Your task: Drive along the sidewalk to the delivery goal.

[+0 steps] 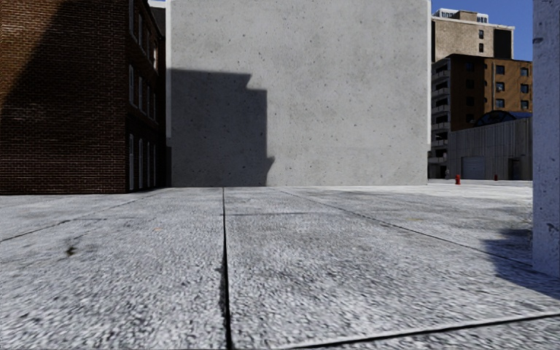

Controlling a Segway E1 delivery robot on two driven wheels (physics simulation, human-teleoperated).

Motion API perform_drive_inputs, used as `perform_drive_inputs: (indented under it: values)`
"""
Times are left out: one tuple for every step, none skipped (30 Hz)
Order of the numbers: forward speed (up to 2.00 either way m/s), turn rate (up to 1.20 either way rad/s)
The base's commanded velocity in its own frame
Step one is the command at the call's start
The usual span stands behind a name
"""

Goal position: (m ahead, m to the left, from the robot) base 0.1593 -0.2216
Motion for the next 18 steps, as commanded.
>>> perform_drive_inputs:
  values:
    - [1.23, 0.0]
    - [1.13, 0.0]
    - [1.06, 0.0]
    - [0.98, 0.0]
    - [0.98, 0.0]
    - [0.66, 0.0]
    - [0.0, 0.0]
    - [0.0, 0.0]
    - [0.0, 0.0]
    - [0.0, 0.0]
    - [0.0, 0.0]
    - [0.0, 0.0]
    - [0.0, 0.0]
    - [0.0, 0.0]
    - [0.0, 0.0]
    - [0.0, 0.0]
    - [0.0, 0.0]
    - [0.0, 0.0]
